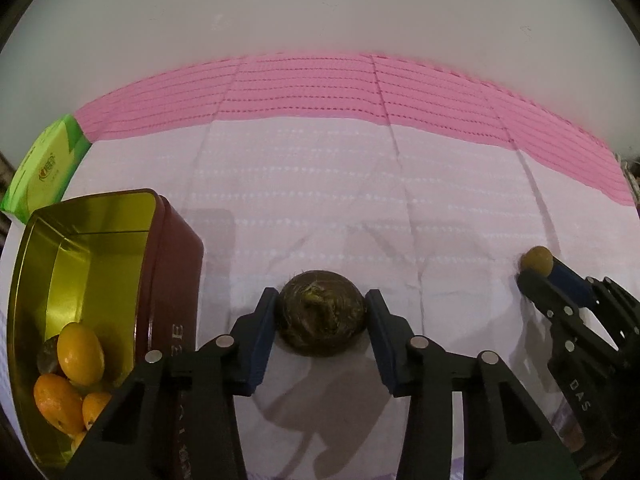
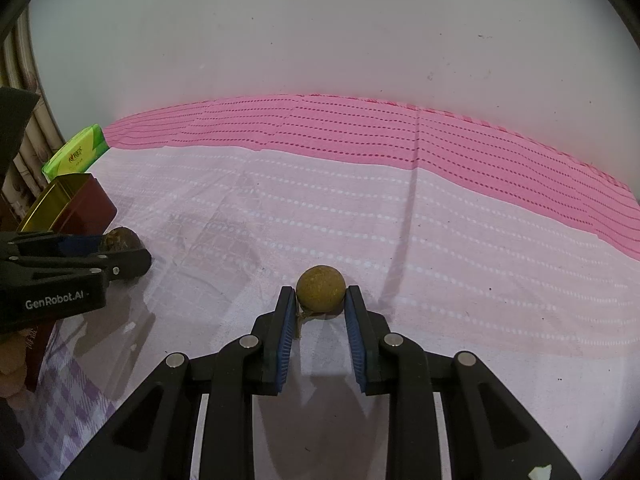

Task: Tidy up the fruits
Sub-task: 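Grasp the dark brown round fruit on the cloth with the left gripper, then carry the brown fruit over the gold tray with the left gripper, then lower the brown fruit into the tray and open the left gripper, then carry the kiwi into the tray and open the right gripper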

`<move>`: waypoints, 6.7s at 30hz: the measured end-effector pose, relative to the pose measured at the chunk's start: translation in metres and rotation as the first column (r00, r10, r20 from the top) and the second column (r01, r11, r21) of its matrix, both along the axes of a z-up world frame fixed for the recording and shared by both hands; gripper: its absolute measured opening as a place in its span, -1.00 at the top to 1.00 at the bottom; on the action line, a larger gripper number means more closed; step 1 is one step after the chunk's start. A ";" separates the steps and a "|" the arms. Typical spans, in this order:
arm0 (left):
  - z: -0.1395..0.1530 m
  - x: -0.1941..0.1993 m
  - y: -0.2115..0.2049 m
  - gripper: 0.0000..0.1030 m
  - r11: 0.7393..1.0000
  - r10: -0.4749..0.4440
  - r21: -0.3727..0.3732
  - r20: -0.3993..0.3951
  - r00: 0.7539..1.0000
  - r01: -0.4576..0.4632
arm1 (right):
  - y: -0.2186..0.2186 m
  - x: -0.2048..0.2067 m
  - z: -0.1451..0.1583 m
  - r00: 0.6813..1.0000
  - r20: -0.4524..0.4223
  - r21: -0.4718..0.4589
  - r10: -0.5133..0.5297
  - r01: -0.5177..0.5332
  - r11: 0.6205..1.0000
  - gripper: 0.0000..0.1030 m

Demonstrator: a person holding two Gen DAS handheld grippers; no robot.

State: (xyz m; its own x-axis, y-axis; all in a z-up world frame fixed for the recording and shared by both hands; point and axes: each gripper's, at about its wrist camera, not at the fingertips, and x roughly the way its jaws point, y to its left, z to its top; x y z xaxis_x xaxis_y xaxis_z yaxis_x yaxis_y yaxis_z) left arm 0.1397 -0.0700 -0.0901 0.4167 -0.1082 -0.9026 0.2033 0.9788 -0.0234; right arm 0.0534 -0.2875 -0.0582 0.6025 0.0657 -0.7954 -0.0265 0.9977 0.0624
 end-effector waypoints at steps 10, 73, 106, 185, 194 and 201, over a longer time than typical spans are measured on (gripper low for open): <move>0.006 -0.017 0.000 0.14 1.000 -0.021 0.015 0.014 1.000 0.020 | 0.006 0.002 -0.001 1.000 -0.003 -0.027 0.004 -0.004 1.000 0.51; 0.041 -0.074 0.168 0.13 0.982 0.178 0.049 0.062 0.982 -0.182 | 0.027 0.005 -0.005 1.000 -0.002 -0.076 0.000 0.000 0.997 0.52; 0.056 -0.092 0.184 -0.23 0.976 0.213 0.034 0.093 0.973 -0.217 | 0.027 0.005 -0.004 1.000 -0.001 -0.078 0.001 -0.002 0.997 0.52; 0.082 -0.147 0.261 -0.60 0.870 0.489 0.002 0.125 0.863 -0.493 | 0.285 -0.013 0.046 0.856 -0.002 0.001 0.517 -0.517 0.856 0.55; 0.082 -0.150 0.260 -0.60 0.874 0.482 0.003 0.121 0.868 -0.486 | 0.290 -0.009 0.032 0.861 -0.034 -0.013 0.508 -0.509 0.861 0.54; 0.084 -0.154 0.254 -0.60 0.881 0.467 0.011 0.131 0.874 -0.473 | 0.291 -0.008 0.031 0.870 -0.049 -0.017 0.491 -0.492 0.870 0.53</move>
